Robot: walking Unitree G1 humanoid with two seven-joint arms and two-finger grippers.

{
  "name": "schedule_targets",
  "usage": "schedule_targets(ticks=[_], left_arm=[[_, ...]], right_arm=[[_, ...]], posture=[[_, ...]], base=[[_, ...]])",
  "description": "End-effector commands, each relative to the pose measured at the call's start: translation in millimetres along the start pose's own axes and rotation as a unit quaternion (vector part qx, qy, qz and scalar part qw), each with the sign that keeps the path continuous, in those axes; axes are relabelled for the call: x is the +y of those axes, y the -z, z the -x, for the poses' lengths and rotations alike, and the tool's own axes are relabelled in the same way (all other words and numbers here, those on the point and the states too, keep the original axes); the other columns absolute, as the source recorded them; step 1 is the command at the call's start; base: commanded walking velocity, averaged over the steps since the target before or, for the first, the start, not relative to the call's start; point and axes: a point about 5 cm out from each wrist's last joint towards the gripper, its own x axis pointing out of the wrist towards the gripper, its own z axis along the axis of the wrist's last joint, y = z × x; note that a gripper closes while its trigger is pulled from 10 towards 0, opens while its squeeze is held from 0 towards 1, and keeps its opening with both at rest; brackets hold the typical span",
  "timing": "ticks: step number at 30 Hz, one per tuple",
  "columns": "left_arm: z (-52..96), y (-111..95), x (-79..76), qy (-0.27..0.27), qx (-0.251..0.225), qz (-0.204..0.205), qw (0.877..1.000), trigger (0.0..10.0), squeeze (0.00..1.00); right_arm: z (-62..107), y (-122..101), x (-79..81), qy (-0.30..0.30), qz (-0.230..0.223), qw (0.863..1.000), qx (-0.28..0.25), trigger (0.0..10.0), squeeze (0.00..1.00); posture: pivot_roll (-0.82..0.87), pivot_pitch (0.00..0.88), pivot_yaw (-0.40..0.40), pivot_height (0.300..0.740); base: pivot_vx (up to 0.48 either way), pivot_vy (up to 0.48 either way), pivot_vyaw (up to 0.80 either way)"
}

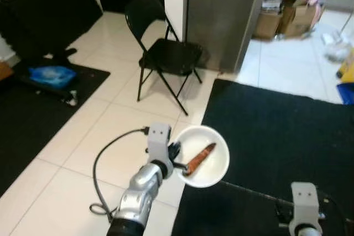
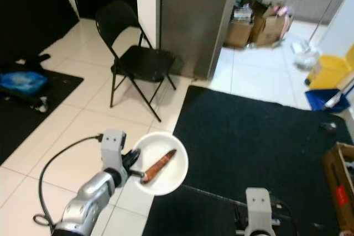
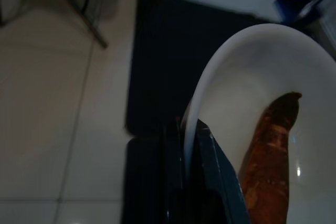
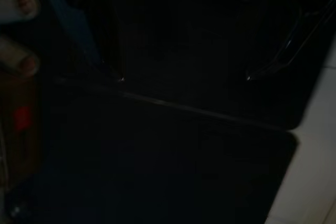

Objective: Restocking fridge

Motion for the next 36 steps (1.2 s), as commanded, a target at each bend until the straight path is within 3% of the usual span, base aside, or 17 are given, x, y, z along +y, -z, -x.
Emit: schedule_targets(ticks=[1, 6, 36], left_arm=[[-1.6, -4.2, -5.0, 0.011, -0.008, -0.006, 1.0, 10.0, 0.0], [-2.3, -5.1, -6.8, 0.015, -0.007, 0.0, 1.0, 10.0, 0.0], [-3.1, -6.8, -7.4, 0.017, -0.011, -0.007, 1.0, 10.0, 0.0]], right_arm=[[2.6, 6.3, -7.9, 0.012, 0.0, 1.0, 0.013, 10.0, 0.03], [2.4, 5.8, -8.2, 0.012, 0.001, 1.0, 0.012, 10.0, 0.02], [0.7, 3.8, -8.0, 0.012, 0.001, 1.0, 0.012, 10.0, 0.03]], posture=[[-0.06, 0.15, 0.008, 0.717], [-0.06, 0.148, 0.008, 0.717], [-0.06, 0.134, 0.008, 0.717]], base=[[0.48, 0.0, -0.72], [0.386, 0.0, -0.47], [0.0, 0.0, 0.0]])
